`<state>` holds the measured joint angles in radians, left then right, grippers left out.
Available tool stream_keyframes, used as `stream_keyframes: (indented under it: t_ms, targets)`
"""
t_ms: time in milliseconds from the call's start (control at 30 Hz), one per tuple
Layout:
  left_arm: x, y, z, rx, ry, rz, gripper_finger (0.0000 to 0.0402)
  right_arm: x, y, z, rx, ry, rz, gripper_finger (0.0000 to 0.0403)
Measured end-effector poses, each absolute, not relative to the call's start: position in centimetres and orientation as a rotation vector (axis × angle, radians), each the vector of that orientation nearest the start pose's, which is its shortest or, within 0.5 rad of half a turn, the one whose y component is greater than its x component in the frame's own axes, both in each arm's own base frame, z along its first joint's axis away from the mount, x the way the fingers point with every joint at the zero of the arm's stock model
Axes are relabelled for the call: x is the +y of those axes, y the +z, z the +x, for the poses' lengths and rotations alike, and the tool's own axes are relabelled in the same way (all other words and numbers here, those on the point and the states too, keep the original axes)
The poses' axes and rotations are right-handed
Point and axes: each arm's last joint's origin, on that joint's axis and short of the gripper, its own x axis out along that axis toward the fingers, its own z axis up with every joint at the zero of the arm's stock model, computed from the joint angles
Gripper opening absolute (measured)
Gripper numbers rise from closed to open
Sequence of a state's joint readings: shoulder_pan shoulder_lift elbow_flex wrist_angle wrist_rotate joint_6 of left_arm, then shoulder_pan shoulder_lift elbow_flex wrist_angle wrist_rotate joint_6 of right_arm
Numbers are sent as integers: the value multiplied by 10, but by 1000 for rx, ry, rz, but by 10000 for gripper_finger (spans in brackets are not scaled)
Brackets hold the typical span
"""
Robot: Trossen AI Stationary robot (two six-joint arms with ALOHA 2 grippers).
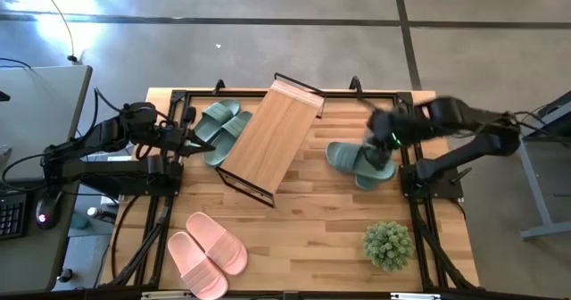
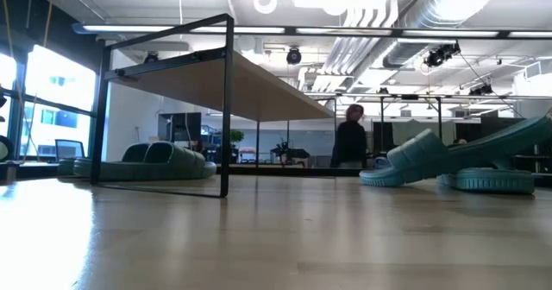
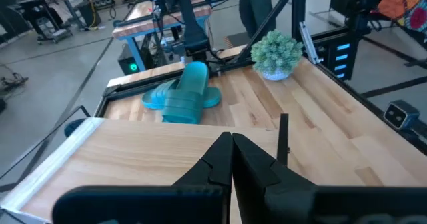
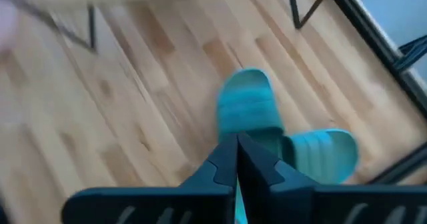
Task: Pick and place slides into the shelf
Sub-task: Put the green slide on the shelf
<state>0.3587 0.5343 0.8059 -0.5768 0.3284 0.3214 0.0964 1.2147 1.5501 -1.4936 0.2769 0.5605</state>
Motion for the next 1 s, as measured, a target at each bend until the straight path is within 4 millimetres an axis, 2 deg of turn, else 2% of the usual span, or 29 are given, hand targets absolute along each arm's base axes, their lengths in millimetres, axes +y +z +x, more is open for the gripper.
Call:
stream_keyframes:
  t_ms: [100, 333, 467, 633, 700, 1000]
  targets:
    - [28, 333, 100, 292, -4, 233, 1, 20, 368, 174, 1158, -471, 175, 0]
    - [30, 333, 100, 305, 52, 246, 1, 31, 294, 183, 1303, -400, 47, 0]
    - [30, 333, 100, 307, 59, 246, 1, 33, 268, 188, 1313, -302, -9, 1]
    - [30, 333, 100, 307, 60, 242, 1, 32, 255, 189, 1319, -221, -139, 3]
    - [30, 333, 100, 308, 64, 243, 1, 29, 253, 191, 1301, -222, -185, 15]
    - [31, 333, 100, 314, 92, 246, 1, 15, 242, 199, 1261, -206, -498, 156]
